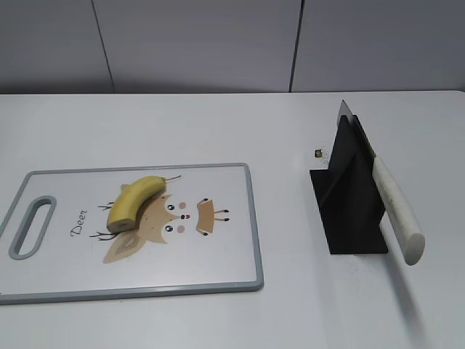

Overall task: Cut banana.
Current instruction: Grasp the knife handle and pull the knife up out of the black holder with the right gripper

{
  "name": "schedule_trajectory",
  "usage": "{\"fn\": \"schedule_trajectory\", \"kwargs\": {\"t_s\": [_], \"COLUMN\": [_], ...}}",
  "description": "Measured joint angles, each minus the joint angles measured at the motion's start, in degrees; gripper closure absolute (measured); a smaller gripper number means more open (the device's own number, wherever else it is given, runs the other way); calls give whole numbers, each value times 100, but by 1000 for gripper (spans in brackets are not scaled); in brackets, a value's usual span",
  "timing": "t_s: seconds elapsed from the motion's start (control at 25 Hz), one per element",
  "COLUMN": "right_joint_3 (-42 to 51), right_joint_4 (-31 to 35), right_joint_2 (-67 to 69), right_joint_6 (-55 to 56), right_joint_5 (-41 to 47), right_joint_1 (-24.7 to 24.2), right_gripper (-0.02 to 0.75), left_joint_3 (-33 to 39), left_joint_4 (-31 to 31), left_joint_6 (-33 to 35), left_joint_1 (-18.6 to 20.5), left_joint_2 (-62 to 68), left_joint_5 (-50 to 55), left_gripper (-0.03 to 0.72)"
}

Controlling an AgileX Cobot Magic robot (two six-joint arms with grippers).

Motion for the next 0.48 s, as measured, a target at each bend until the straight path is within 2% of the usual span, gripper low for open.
{"fn": "schedule_trajectory", "kwargs": {"t_s": [0.48], "right_joint_3": [0], "right_joint_4": [0], "right_joint_2": [0], "right_joint_6": [0], "right_joint_5": [0], "right_joint_1": [0], "right_gripper": [146], "left_joint_3": [0], "left_joint_4": [0], "left_joint_6": [0], "left_joint_1": [0], "left_joint_2": [0], "left_joint_5": [0], "left_gripper": [101]}}
